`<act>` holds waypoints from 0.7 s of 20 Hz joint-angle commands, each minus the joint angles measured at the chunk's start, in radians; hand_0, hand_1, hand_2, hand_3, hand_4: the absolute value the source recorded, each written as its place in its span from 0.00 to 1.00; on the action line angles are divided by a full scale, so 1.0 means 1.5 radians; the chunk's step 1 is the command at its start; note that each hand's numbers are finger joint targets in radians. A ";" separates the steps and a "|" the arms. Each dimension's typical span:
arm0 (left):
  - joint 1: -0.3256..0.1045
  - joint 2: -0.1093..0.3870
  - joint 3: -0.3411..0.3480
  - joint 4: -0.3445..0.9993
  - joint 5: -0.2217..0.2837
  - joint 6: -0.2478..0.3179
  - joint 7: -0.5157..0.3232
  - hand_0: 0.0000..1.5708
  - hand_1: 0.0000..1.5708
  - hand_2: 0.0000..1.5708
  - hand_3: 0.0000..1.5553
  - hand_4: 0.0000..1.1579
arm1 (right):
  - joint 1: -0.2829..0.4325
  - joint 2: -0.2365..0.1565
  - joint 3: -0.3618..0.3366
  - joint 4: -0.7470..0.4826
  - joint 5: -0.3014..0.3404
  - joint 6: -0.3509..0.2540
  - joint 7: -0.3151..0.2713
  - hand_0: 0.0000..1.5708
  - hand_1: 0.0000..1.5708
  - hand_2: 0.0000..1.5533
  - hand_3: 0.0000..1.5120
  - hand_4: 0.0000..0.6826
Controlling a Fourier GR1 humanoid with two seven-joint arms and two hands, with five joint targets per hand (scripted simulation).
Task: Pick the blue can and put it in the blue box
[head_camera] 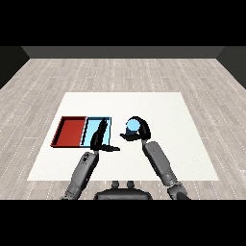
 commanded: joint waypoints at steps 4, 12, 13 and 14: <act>-0.026 0.000 -0.075 0.091 0.056 0.057 -0.040 0.00 0.00 0.00 0.00 0.00 | -0.024 0.001 0.067 0.003 -0.039 -0.051 -0.003 0.90 0.90 0.93 0.94 0.97; -0.059 0.000 -0.131 0.154 0.081 0.086 -0.055 0.00 0.00 0.00 0.00 0.00 | 0.014 0.001 0.080 -0.012 -0.028 -0.032 -0.039 0.89 0.89 0.93 0.93 0.99; -0.099 0.000 -0.133 0.187 0.101 0.106 -0.058 0.00 0.00 0.00 0.00 0.00 | -0.005 0.001 0.040 0.007 -0.009 0.003 -0.033 0.89 0.89 0.93 0.93 0.99; -0.122 0.000 -0.128 0.143 0.104 0.122 0.010 0.00 0.00 0.00 0.00 0.00 | -0.028 0.001 0.055 0.010 -0.025 -0.018 -0.011 0.89 0.89 0.93 0.93 0.99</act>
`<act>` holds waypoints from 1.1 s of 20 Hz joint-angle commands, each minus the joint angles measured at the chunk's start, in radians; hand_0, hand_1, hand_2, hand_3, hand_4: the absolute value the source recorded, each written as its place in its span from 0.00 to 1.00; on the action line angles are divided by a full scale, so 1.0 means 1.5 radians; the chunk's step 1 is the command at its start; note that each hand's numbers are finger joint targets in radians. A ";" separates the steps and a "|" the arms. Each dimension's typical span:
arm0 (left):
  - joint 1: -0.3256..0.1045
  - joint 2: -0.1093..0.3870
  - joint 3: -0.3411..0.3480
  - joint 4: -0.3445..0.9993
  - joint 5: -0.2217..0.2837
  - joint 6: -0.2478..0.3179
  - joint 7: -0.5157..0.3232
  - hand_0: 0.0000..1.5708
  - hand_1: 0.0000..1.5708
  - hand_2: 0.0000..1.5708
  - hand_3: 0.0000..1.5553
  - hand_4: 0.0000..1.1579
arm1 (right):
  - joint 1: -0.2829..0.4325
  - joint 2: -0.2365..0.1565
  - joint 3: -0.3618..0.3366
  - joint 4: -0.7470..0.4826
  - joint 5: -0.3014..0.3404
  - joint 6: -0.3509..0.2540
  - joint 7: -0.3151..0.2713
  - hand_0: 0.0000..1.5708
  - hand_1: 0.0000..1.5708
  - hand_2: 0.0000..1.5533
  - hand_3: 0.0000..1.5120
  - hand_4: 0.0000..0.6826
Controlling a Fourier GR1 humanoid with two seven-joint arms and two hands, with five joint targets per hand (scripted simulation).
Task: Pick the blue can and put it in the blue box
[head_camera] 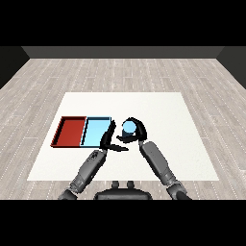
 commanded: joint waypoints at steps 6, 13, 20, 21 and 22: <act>-0.068 0.000 -0.045 0.099 0.062 0.028 -0.027 0.00 0.00 0.00 0.00 0.00 | 0.000 0.000 0.015 -0.031 -0.008 0.000 0.005 0.89 0.89 0.93 0.93 0.99; -0.078 0.000 -0.059 0.053 0.070 0.033 0.000 0.00 0.00 0.00 0.00 0.00 | 0.050 0.000 0.119 -0.085 -0.006 -0.062 0.013 0.89 0.89 0.92 0.92 0.95; -0.061 0.000 -0.056 0.069 0.057 0.027 -0.014 0.00 0.00 0.00 0.00 0.00 | 0.009 -0.005 0.044 -0.052 0.003 0.014 0.030 0.90 0.90 0.93 0.93 0.90; -0.045 0.000 -0.065 0.015 0.048 0.042 0.024 0.00 0.00 0.00 0.00 0.00 | -0.055 0.000 0.100 0.012 -0.043 -0.054 0.002 0.90 0.90 0.93 0.92 0.92; -0.067 0.000 -0.059 0.081 0.084 0.022 -0.024 0.00 0.00 0.00 0.00 0.00 | -0.044 0.000 0.136 -0.034 -0.022 -0.088 0.053 0.90 0.90 0.93 0.92 0.92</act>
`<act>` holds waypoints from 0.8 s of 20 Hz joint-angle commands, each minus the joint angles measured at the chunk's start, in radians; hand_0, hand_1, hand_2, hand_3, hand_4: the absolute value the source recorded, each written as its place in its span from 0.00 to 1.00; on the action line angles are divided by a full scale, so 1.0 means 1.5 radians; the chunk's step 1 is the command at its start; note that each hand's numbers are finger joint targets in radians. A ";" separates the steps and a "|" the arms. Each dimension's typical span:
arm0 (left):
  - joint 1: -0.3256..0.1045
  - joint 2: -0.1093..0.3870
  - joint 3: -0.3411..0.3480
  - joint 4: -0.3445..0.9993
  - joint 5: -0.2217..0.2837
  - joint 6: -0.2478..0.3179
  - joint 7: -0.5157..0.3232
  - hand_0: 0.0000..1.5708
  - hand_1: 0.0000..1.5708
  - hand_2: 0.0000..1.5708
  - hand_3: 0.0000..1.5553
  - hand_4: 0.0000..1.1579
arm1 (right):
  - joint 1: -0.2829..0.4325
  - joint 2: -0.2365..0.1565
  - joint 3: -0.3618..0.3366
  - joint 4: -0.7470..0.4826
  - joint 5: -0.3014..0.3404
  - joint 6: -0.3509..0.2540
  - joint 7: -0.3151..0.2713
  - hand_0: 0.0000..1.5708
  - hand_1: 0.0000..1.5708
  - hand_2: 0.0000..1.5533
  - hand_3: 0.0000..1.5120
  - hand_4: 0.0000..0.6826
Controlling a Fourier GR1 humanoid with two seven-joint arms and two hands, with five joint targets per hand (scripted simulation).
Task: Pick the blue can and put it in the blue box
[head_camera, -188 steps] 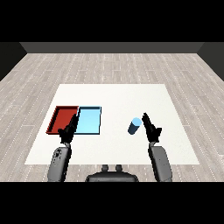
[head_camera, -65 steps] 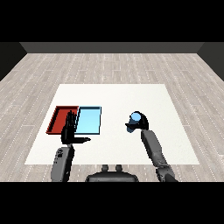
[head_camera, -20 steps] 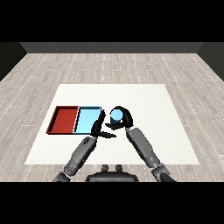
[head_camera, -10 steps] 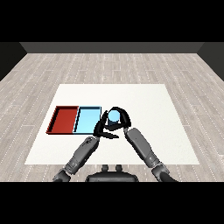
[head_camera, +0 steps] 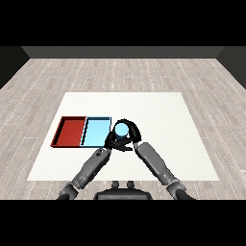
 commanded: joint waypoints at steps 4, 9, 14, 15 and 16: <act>0.002 0.000 0.009 -0.029 -0.038 0.001 0.008 0.00 0.00 0.00 0.00 0.15 | -0.011 0.001 -0.014 0.022 0.016 0.043 -0.013 0.84 0.84 0.92 0.92 0.90; -0.058 0.000 -0.050 0.026 -0.110 0.132 0.051 0.29 0.29 0.36 0.26 0.24 | 0.019 0.001 0.074 -0.024 0.001 -0.024 -0.011 0.92 0.92 0.94 0.92 0.87; -0.079 0.022 -0.074 0.073 -0.208 0.153 0.066 0.13 0.13 0.19 0.00 0.26 | -0.057 0.001 0.084 0.040 -0.034 -0.041 -0.011 0.93 0.93 0.94 0.92 0.88; -0.067 0.022 -0.086 0.058 -0.228 0.160 0.053 0.00 0.00 0.10 0.00 0.27 | -0.021 0.001 0.093 -0.016 -0.009 -0.048 0.013 0.93 0.93 0.94 0.92 0.87; -0.071 0.002 -0.018 0.046 -0.086 0.098 0.007 0.00 0.00 0.00 0.00 0.37 | -0.033 0.001 0.100 0.011 -0.039 -0.046 -0.020 0.93 0.93 0.94 0.92 0.86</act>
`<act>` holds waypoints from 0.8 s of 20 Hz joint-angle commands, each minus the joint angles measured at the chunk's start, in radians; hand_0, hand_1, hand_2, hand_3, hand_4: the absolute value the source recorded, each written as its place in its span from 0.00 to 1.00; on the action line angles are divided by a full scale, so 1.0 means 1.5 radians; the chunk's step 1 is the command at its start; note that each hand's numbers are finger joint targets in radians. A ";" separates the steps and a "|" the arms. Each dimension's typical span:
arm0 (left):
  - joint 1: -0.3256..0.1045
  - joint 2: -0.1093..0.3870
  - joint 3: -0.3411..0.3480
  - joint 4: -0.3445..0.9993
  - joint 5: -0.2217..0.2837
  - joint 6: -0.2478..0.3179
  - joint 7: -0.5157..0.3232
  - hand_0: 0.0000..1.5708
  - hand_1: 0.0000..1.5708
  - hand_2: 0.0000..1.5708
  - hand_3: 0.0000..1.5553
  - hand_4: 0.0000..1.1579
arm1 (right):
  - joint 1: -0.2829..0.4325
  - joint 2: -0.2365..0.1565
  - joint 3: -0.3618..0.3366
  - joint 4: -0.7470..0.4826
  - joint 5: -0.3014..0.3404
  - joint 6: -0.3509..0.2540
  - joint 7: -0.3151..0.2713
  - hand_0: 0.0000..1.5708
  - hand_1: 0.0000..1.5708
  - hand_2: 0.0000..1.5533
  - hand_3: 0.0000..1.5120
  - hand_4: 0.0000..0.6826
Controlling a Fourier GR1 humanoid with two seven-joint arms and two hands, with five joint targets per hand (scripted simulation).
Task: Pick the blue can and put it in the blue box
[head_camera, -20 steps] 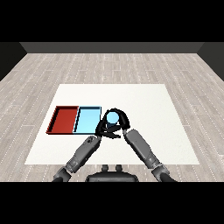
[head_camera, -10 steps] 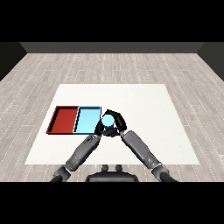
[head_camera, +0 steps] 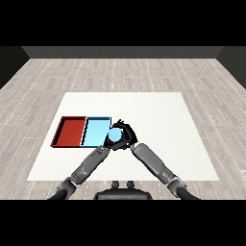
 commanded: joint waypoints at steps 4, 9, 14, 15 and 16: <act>0.013 -0.032 0.005 -0.036 0.057 0.073 -0.019 0.65 0.65 0.66 0.58 0.60 | -0.018 0.015 0.077 0.032 -0.067 -0.038 -0.024 0.92 0.92 0.93 0.92 0.89; 0.044 -0.032 -0.004 -0.047 0.065 0.033 -0.042 0.41 0.41 0.48 0.33 0.58 | -0.034 0.015 0.068 0.042 -0.097 -0.046 -0.040 0.91 0.91 0.94 0.92 0.87; 0.026 -0.032 -0.012 -0.016 0.173 0.029 -0.054 0.75 0.75 0.75 0.66 0.54 | 0.032 0.015 0.036 -0.022 -0.028 -0.022 -0.018 0.91 0.91 0.94 0.92 0.85; 0.079 -0.032 -0.006 -0.055 0.108 0.027 -0.045 0.90 0.90 0.89 0.82 0.52 | 0.020 0.015 0.023 0.007 -0.050 -0.005 -0.029 0.91 0.91 0.94 0.92 0.84; 0.071 -0.033 0.007 -0.043 0.114 0.025 -0.031 0.94 0.94 0.93 0.88 0.52 | 0.005 0.015 0.020 -0.011 -0.063 -0.011 0.002 0.89 0.89 0.93 0.92 0.81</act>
